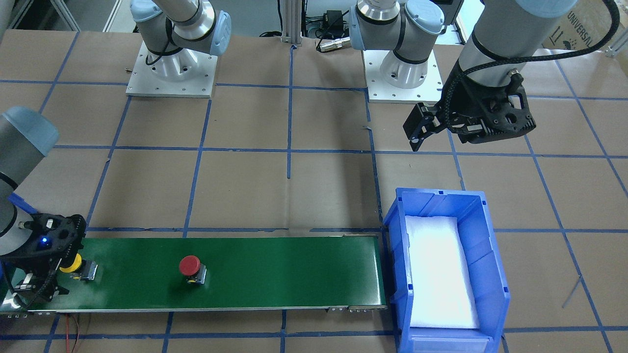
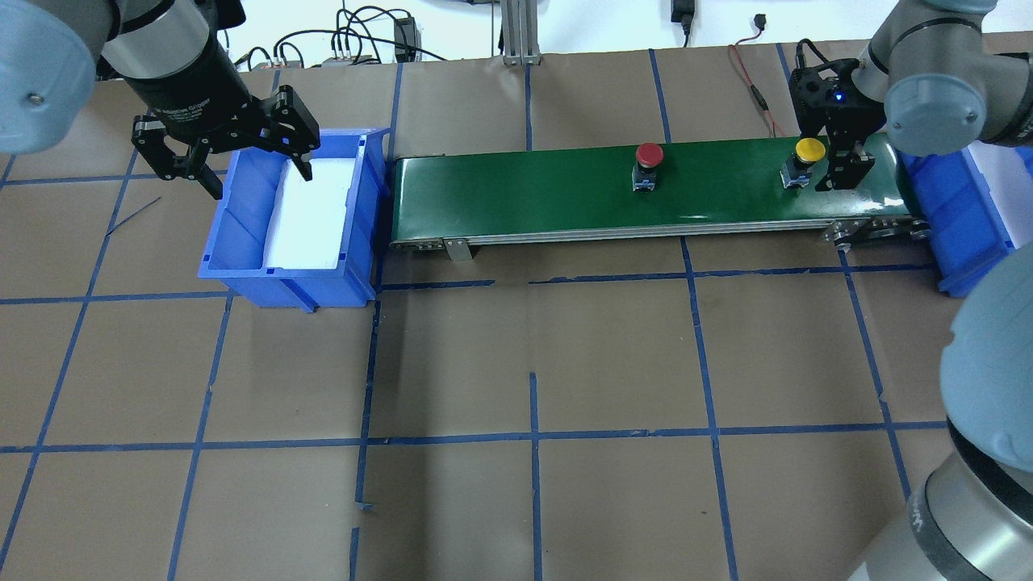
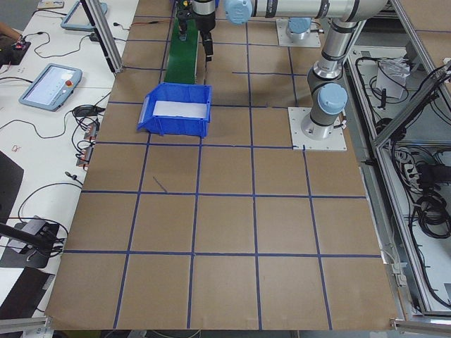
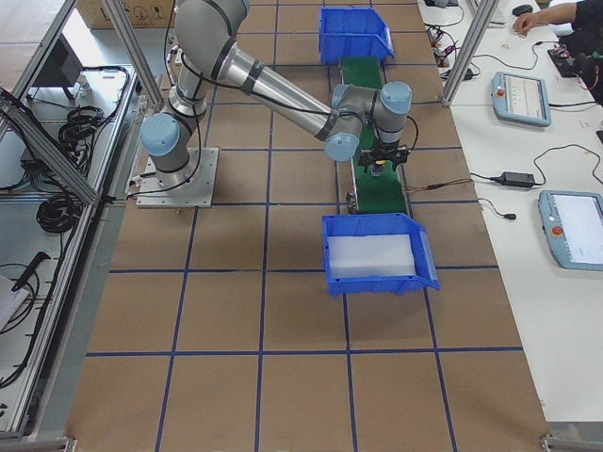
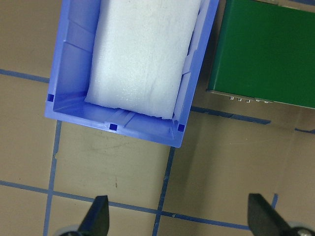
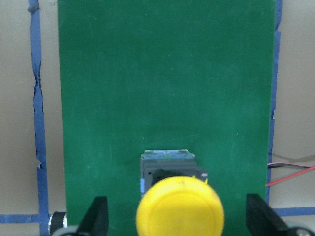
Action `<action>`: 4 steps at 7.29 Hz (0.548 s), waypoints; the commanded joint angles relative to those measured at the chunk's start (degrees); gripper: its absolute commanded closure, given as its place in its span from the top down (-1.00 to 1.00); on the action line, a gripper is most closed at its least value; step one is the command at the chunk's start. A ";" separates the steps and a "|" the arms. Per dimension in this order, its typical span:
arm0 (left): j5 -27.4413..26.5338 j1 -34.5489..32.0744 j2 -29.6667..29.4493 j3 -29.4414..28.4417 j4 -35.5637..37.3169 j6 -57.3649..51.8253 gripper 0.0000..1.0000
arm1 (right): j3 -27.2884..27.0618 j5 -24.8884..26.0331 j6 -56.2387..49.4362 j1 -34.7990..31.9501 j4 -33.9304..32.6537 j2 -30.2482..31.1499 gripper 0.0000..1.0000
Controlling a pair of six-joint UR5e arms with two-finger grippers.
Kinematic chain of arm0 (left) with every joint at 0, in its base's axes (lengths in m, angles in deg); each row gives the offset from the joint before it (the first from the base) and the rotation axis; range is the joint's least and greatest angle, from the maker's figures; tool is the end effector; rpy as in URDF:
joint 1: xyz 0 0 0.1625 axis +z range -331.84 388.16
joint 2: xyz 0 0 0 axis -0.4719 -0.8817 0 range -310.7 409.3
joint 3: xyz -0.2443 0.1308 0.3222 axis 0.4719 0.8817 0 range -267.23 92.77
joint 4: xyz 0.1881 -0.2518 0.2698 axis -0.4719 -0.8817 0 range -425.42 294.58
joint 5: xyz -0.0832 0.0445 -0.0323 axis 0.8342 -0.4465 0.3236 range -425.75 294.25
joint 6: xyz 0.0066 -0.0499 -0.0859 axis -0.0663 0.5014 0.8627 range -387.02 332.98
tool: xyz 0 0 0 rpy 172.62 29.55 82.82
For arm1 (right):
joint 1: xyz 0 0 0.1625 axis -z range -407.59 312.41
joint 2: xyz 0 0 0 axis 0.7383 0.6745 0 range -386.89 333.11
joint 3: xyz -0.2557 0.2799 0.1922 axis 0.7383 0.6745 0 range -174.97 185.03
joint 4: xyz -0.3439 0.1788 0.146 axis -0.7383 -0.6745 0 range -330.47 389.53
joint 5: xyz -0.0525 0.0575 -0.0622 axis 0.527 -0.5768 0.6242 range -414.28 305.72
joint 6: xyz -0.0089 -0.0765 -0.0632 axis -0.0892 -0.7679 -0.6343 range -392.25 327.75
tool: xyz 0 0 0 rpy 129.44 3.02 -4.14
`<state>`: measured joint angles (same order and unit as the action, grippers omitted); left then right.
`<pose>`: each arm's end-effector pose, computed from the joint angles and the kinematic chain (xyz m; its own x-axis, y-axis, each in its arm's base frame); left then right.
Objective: Transport two buttons from left to right
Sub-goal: 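Close the right gripper on the yellow button at the belt end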
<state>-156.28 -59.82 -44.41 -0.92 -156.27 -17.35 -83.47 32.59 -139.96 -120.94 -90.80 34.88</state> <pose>-0.1139 -0.5223 0.4854 -0.9792 -0.2025 -0.0117 -0.2027 0.9792 0.0136 -0.0553 -0.6692 0.2675 0.0190 -0.9969 0.0763 -0.9992 -0.0216 -0.0329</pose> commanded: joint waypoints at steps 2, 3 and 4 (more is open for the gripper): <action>0.00 0.00 0.01 0.00 0.06 0.00 1.00 | 0.00 -0.13 -0.48 -0.03 0.00 -0.41 0.91; 0.00 0.00 0.01 -0.09 0.06 0.00 1.00 | 0.00 0.13 -0.57 -0.03 -0.17 -0.59 0.63; 0.00 0.00 0.01 0.00 0.06 0.00 1.00 | 0.08 0.66 -0.66 -0.03 -0.35 -0.68 0.24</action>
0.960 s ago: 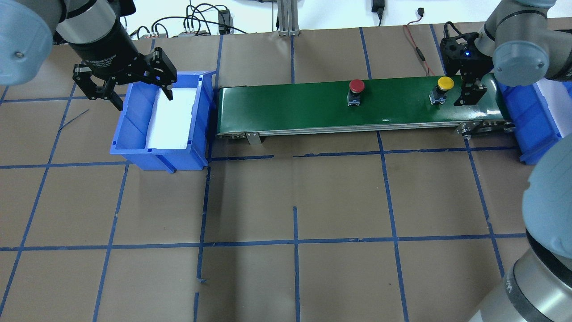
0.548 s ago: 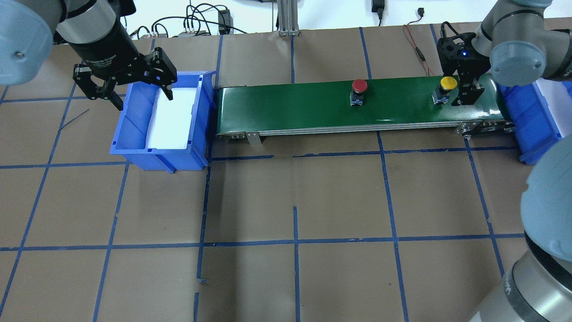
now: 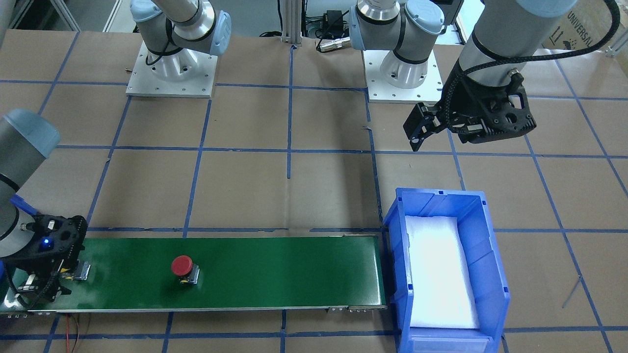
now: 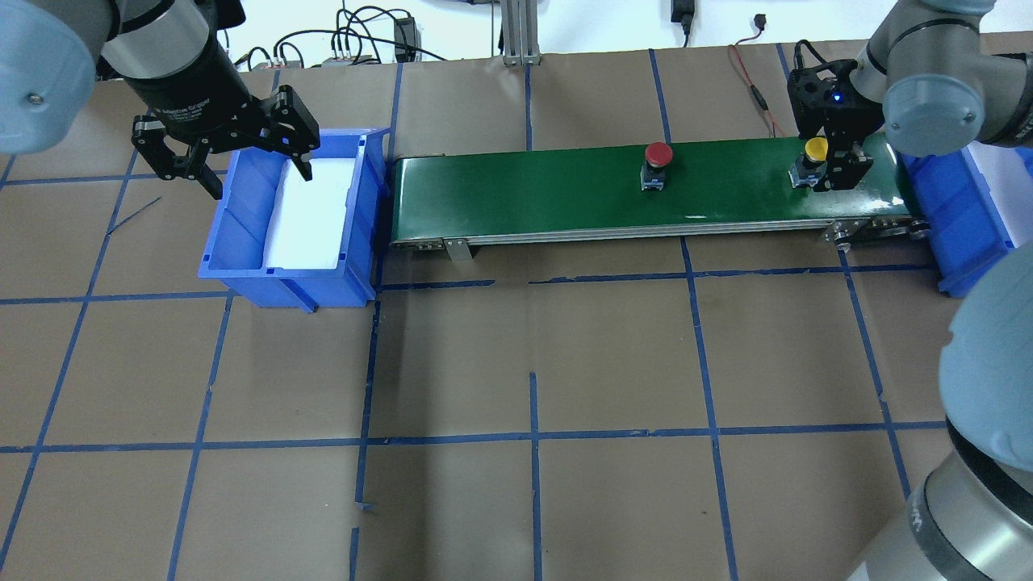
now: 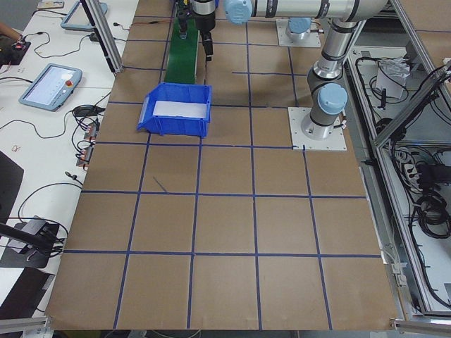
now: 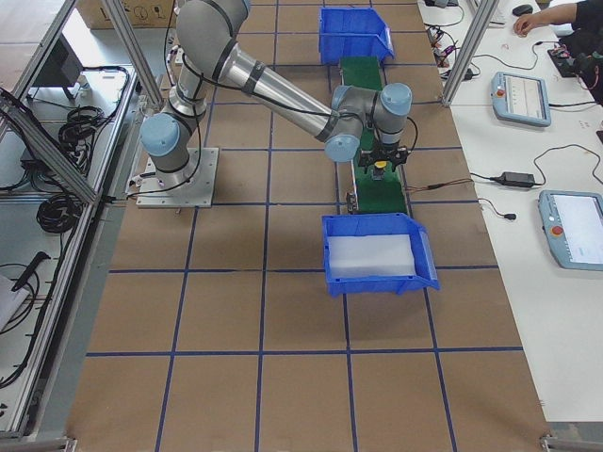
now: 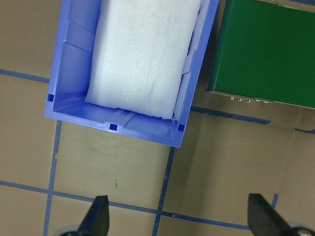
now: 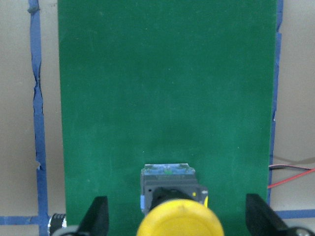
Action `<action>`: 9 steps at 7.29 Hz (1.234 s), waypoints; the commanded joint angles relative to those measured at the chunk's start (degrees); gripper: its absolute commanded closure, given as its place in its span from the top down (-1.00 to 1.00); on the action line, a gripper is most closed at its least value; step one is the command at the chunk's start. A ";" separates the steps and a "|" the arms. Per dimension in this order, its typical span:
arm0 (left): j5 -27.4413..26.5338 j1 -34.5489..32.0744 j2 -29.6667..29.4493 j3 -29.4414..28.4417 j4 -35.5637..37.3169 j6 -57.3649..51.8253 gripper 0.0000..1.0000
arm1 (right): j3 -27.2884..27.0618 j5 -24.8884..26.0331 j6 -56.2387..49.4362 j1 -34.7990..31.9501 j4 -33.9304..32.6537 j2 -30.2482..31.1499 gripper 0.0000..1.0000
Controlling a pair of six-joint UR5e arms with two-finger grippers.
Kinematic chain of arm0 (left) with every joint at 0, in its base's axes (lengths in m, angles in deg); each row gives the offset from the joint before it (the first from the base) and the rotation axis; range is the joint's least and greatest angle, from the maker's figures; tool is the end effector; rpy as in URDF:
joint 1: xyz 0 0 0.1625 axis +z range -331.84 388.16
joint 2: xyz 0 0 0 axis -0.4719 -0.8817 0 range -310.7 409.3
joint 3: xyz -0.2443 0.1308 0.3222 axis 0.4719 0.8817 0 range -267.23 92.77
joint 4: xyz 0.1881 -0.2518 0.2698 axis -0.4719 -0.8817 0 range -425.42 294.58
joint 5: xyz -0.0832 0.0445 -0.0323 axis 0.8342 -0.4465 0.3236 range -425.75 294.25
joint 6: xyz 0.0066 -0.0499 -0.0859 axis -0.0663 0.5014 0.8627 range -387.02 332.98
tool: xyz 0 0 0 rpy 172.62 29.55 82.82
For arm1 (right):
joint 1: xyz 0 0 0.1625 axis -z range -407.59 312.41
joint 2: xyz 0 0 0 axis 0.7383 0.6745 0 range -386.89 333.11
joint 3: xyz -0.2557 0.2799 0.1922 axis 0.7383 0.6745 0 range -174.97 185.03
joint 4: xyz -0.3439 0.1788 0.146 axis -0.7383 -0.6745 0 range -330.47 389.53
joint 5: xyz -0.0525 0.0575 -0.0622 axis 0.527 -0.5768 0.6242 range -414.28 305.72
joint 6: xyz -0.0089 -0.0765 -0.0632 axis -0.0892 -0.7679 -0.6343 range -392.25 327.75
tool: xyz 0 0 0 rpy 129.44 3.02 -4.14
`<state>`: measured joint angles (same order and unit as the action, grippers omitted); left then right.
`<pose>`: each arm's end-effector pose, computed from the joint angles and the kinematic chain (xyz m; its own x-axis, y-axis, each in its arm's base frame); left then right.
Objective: Transport two buttons from left to right
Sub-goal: 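Close the right gripper on the yellow button at the belt end, then lift the yellow button and carry it into the far blue bin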
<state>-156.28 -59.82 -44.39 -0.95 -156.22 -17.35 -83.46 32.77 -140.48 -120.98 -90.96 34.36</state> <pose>-0.1139 -0.5223 0.4859 -0.9792 -0.2025 -0.0114 -0.2027 0.9792 0.0119 -0.0555 -0.6704 0.2619 0.0287 -0.9971 0.0698 -0.9990 -0.0310 -0.0312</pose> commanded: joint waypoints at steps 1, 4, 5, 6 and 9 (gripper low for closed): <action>0.09 0.00 0.00 -0.06 0.01 0.00 1.00 | 0.16 0.57 -0.14 0.00 -0.19 -0.17 -0.20; 0.18 0.00 0.00 0.03 0.01 0.00 1.00 | 1.73 3.65 -0.49 0.18 -0.55 0.88 -0.86; 0.09 0.00 0.00 0.03 0.01 0.00 1.00 | 3.57 3.74 -0.49 0.18 0.32 2.37 -0.86; 0.09 0.00 -0.09 0.03 0.01 0.00 1.00 | 5.76 3.04 -3.36 1.13 1.03 3.69 -0.86; 0.00 0.00 0.00 0.03 0.01 0.00 1.00 | 10.62 -0.10 -21.09 14.71 1.12 1.87 -0.86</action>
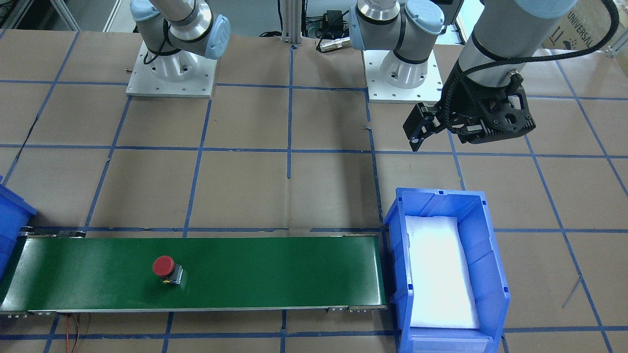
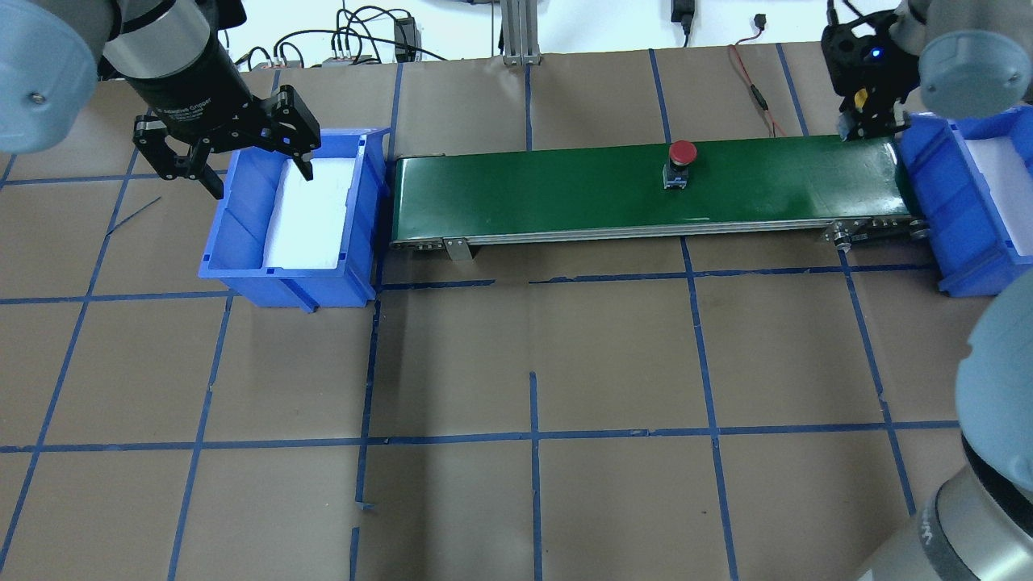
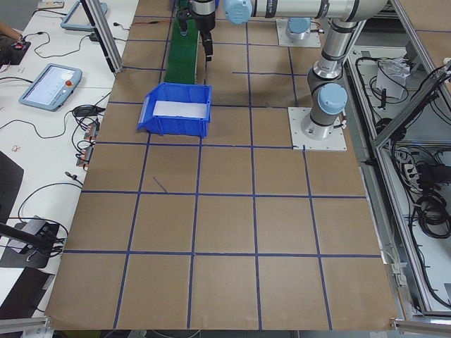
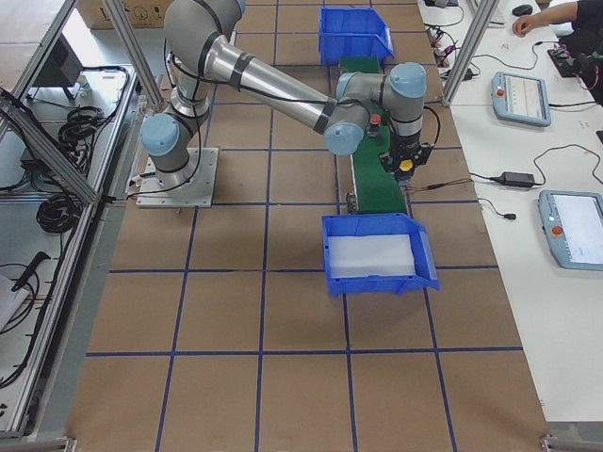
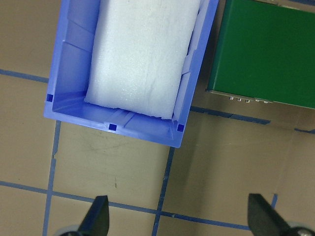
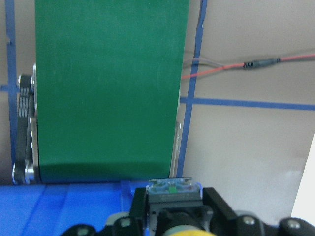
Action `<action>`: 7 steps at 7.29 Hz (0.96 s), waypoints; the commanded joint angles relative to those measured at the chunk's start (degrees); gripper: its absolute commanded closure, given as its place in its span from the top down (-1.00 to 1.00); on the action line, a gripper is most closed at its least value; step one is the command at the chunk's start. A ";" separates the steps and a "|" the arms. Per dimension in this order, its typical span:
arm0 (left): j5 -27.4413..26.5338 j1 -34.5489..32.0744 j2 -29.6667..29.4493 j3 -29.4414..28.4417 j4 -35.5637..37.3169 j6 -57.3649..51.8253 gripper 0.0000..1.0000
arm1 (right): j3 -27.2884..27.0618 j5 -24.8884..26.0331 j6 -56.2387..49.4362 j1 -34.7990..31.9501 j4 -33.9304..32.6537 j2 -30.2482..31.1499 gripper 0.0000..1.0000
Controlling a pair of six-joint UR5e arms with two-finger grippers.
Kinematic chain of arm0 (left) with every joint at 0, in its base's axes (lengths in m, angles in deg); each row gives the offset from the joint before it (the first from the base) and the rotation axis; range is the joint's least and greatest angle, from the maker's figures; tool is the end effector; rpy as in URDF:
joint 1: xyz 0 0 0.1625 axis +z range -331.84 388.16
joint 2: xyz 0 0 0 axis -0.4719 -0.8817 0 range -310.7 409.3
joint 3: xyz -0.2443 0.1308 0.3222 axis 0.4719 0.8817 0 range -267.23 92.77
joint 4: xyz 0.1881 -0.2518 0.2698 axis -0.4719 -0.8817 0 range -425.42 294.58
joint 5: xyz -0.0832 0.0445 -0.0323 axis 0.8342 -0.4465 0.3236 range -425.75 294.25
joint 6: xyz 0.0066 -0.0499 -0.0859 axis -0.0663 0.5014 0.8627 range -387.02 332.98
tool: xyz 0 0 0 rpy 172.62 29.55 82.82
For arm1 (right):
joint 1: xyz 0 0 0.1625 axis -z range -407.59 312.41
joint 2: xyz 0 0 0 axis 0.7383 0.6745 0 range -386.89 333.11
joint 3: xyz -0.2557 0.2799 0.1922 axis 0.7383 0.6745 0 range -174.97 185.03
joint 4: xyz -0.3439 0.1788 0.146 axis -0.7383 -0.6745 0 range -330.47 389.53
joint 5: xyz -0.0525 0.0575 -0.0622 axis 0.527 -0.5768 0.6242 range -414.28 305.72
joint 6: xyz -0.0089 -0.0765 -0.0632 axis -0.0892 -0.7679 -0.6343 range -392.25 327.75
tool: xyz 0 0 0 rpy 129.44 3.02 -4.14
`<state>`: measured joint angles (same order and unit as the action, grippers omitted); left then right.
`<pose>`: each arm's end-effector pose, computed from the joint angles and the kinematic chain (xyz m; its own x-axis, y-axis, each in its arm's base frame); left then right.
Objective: Transport two buttons from left to right
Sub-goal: 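Lift the yellow button and carry it into the far blue bin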
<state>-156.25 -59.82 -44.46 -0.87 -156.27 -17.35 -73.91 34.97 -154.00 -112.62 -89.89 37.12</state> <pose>-0.1140 -0.5225 0.4845 -0.9792 -0.2025 -0.0114 -0.2027 0.9791 0.0154 -0.1678 -0.6793 0.3720 0.1303 -0.9669 0.2193 -0.9870 -0.1056 0.1207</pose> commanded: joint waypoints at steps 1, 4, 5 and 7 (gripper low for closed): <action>-0.12 0.00 0.07 -0.06 -0.03 0.00 1.00 | 0.99 -5.54 -11.98 11.37 -0.03 -3.07 -0.86; -0.03 0.00 -0.02 0.03 -0.03 0.00 1.00 | 0.38 -7.07 -17.56 16.78 -1.43 -9.68 -0.86; -0.03 0.00 0.07 -0.06 -0.03 0.00 1.00 | -1.63 -7.07 -17.56 16.78 -1.52 -9.69 -0.86; -0.03 0.00 0.07 0.03 0.06 0.00 1.00 | -3.24 -6.37 -16.60 16.78 -3.72 -9.77 -0.83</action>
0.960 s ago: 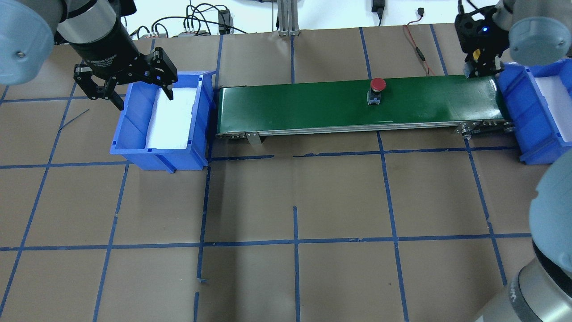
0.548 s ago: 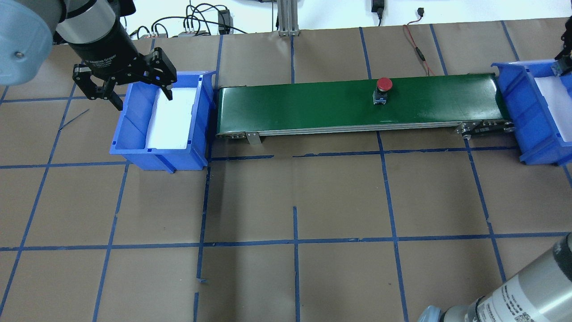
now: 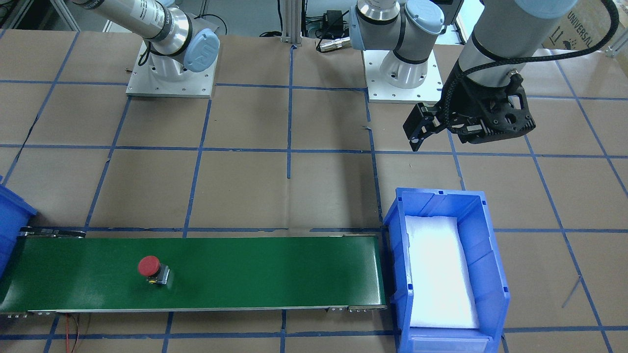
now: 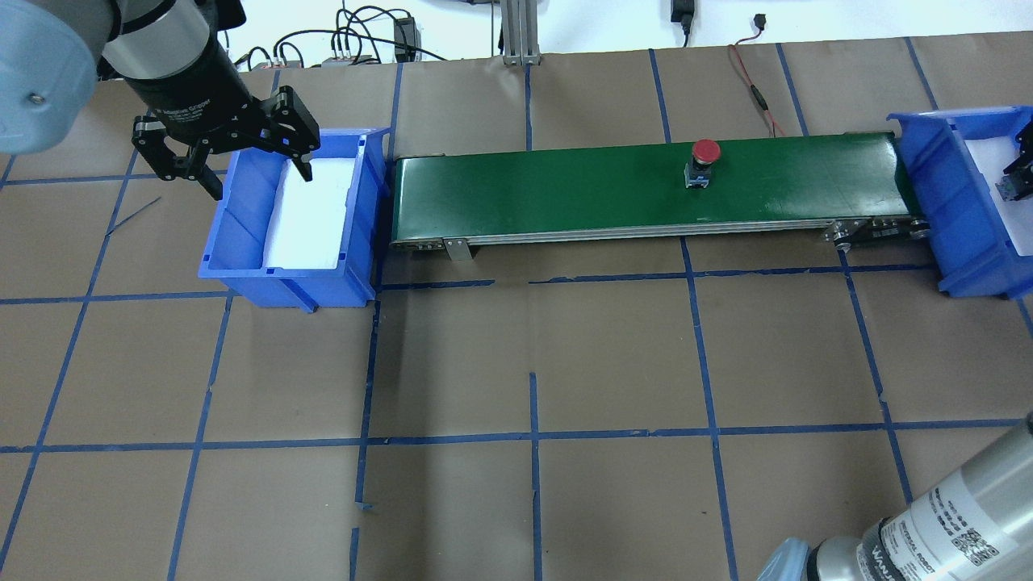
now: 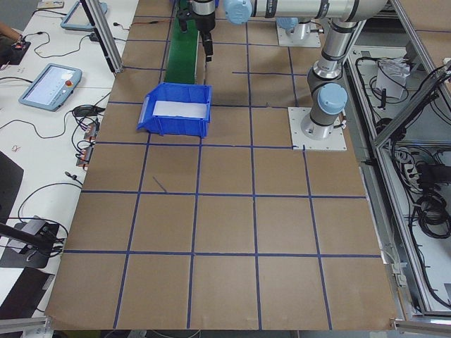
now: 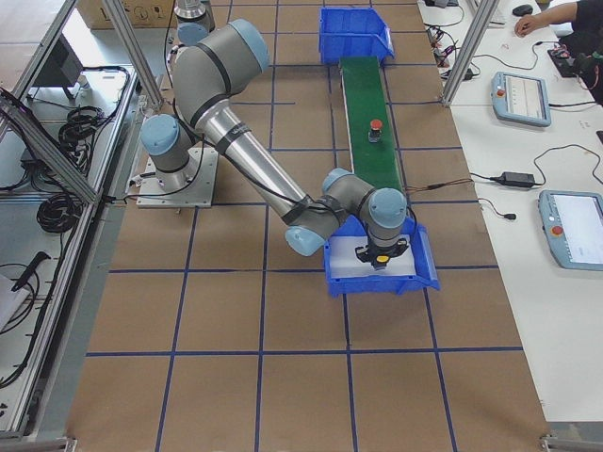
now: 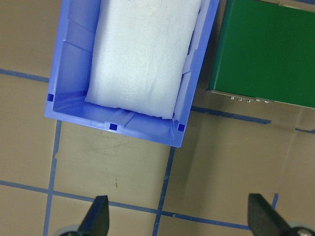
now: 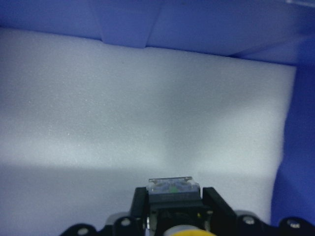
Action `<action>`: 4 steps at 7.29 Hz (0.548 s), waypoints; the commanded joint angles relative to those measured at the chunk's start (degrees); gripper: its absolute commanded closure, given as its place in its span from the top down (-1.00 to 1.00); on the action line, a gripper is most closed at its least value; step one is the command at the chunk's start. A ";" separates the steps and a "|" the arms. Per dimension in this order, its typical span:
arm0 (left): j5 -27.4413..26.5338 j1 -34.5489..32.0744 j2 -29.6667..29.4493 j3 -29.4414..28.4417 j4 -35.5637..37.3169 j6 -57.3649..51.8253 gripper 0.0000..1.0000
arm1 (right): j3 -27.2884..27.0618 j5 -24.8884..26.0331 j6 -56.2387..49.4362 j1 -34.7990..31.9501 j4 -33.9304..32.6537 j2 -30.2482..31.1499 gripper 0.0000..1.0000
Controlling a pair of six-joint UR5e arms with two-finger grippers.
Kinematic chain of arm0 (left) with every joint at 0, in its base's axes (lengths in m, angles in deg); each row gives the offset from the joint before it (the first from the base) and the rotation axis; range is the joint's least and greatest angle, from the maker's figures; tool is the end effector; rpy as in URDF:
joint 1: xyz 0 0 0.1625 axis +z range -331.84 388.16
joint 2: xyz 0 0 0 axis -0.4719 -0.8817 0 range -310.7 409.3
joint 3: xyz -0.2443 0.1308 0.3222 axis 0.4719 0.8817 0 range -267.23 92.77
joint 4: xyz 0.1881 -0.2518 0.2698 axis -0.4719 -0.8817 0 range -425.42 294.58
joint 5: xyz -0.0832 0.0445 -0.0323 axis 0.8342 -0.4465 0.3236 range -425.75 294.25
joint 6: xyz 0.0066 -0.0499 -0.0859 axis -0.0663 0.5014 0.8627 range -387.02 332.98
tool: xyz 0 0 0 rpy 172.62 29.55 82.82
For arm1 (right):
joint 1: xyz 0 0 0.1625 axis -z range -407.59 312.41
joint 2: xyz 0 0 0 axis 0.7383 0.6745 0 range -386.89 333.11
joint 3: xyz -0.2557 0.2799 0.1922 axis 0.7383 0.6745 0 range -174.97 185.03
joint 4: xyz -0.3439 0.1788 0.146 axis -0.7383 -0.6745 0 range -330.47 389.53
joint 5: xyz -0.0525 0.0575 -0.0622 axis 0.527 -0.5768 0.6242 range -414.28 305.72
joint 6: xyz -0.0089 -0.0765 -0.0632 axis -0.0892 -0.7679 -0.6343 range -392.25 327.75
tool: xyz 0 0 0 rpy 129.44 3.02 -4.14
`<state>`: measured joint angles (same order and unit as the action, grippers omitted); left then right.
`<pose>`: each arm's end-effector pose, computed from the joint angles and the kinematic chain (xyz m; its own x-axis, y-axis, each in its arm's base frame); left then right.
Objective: Transport two buttons from left to right
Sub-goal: 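Lift the yellow button and carry it into the far blue bin, then release the yellow button in the bin and raise the right gripper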
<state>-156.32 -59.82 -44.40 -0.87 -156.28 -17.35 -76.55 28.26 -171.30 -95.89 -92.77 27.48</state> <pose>-0.1139 -0.5221 0.4850 -0.9792 -0.2025 -0.0125 -0.2027 0.9791 0.0143 -0.3594 -0.6232 0.2391 0.1308 -0.9791 0.1557 -0.9907 -0.1352 -0.0180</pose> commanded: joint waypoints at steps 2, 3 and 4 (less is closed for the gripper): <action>0.04 0.00 0.01 -0.06 -0.02 0.00 1.00 | -1.12 0.60 3.07 0.05 -0.67 -0.66 0.98; 0.13 0.00 0.01 0.03 -0.02 0.00 1.00 | -0.69 0.86 4.82 0.05 -0.58 -0.93 1.00; 0.13 0.00 0.01 -0.06 -0.02 0.00 1.00 | -0.33 0.95 5.44 0.05 -0.58 -0.49 1.00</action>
<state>-156.22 -59.82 -44.39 -0.89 -156.29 -17.35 -77.26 29.03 -167.06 -95.84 -93.39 26.79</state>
